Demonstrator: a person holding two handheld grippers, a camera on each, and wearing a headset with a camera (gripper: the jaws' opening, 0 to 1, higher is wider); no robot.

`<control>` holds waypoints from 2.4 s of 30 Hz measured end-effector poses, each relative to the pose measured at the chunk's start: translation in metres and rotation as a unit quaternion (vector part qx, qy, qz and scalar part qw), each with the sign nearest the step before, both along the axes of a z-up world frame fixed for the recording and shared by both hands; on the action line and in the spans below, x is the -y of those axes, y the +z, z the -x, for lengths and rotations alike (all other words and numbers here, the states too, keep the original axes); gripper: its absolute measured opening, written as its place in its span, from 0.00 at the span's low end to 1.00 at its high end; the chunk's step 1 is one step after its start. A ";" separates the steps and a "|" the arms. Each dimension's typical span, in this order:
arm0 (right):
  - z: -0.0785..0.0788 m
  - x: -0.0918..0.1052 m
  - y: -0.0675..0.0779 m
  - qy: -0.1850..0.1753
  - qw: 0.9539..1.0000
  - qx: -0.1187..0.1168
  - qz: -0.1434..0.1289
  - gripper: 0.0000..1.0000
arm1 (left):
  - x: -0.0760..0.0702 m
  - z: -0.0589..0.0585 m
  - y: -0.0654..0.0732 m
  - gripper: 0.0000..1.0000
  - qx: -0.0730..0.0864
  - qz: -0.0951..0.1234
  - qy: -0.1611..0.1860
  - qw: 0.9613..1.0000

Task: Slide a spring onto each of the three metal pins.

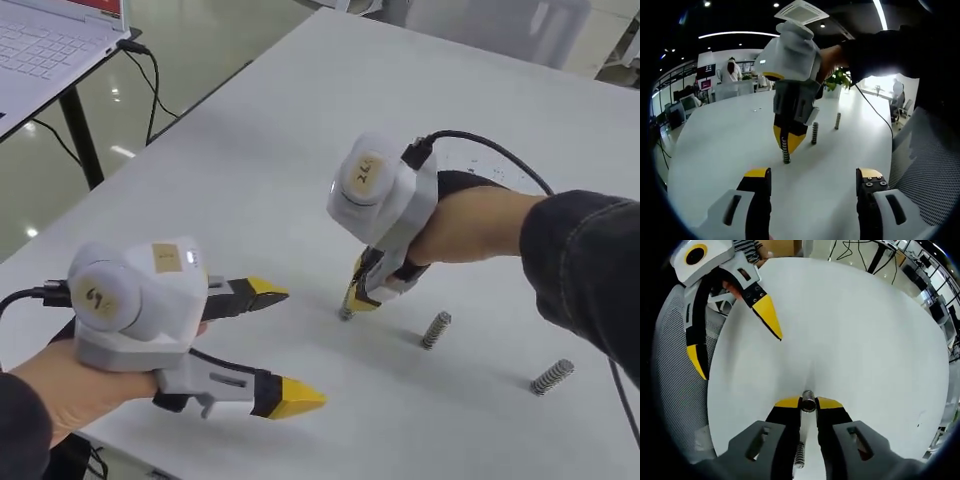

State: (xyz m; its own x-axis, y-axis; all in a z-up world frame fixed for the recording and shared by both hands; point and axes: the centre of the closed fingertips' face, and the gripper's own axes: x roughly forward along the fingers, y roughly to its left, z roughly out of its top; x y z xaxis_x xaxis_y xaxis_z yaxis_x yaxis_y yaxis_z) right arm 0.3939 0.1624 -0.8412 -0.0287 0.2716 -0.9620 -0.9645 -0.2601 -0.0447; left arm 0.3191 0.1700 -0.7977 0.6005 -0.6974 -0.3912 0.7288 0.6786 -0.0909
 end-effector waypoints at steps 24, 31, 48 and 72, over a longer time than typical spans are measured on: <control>-0.001 0.003 -0.007 -0.016 1.000 -0.014 -0.016 0.26 | 0.000 0.000 -0.002 0.67 -0.002 -0.001 0.000 1.000; -0.001 0.011 -0.007 -0.034 0.999 -0.032 -0.027 0.43 | 0.001 -0.001 -0.001 0.67 -0.002 -0.002 -0.001 1.000; -0.003 0.022 -0.001 -0.068 0.993 -0.044 -0.085 0.78 | 0.003 -0.001 0.003 0.68 -0.002 -0.008 -0.001 1.000; -0.021 0.064 0.009 -0.136 0.982 -0.040 -0.128 0.96 | 0.003 0.000 0.007 0.68 0.000 -0.016 -0.002 1.000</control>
